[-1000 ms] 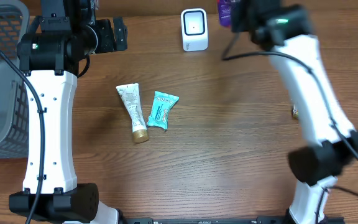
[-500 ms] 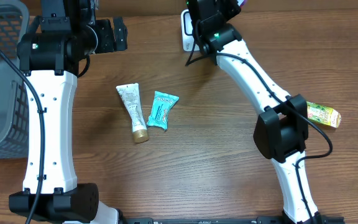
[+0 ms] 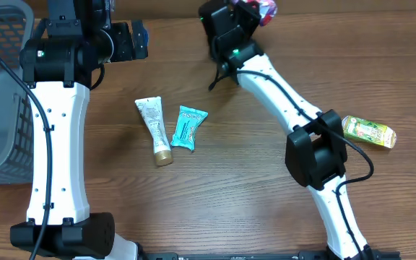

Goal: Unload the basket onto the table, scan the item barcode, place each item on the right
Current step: 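Hold the liner pack's barcode in front of the scanner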

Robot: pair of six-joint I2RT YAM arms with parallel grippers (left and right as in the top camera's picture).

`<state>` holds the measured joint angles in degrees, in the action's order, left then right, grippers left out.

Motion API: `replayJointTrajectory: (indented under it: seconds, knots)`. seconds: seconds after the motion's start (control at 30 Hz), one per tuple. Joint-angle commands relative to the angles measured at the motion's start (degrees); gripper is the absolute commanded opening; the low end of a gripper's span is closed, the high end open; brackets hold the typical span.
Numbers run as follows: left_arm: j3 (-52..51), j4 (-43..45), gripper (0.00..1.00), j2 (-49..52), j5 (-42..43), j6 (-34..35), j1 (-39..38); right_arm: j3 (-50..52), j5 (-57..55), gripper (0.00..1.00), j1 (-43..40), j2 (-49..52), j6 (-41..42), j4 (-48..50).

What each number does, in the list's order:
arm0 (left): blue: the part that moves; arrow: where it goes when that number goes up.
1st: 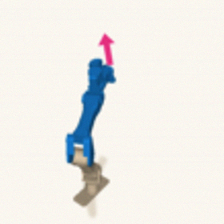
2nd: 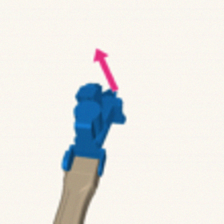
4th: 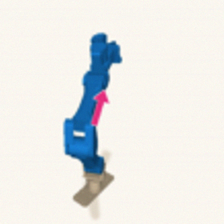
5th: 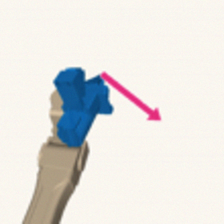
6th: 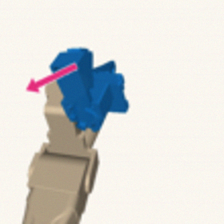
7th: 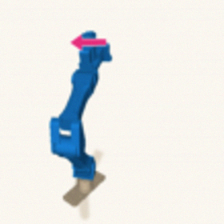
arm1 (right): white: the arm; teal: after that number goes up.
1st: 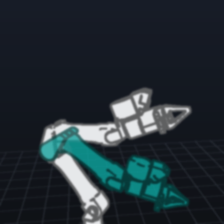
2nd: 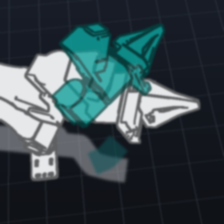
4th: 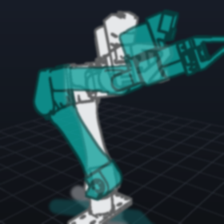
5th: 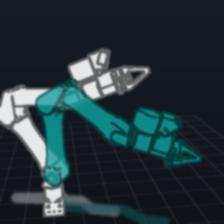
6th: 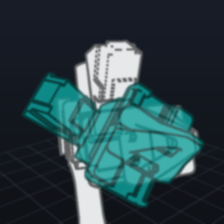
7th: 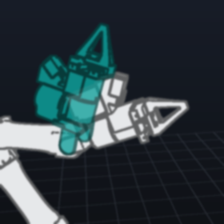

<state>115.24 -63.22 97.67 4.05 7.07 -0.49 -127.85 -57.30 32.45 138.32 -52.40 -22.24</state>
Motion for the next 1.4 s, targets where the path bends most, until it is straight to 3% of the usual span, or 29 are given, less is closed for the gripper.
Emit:
replayJointTrajectory:
  seconds: [0.0,0.17,0.47,1.37]
  knots:
    - [0.76,0.0,1.0,0.46,-0.17,-1.07,0.11,0.04,-2.8,0.04,1.16,2.19,-2.99,1.64]
    - [0.76,0.0,1.0,0.46,-0.17,-1.07,0.11,0.04,-5.11,0.04,1.62,4.7,-3.85,5.9]
    - [0.76,0.0,1.0,0.46,-0.17,-1.07,0.09,0.04,-6.23,0.04,1.25,6.58,-12.44,16.24]
    - [0.76,0.0,1.0,0.46,-0.17,-1.07,0.0,0.22,-8.98,0.04,1.4,6.58,-10.78,12.57]
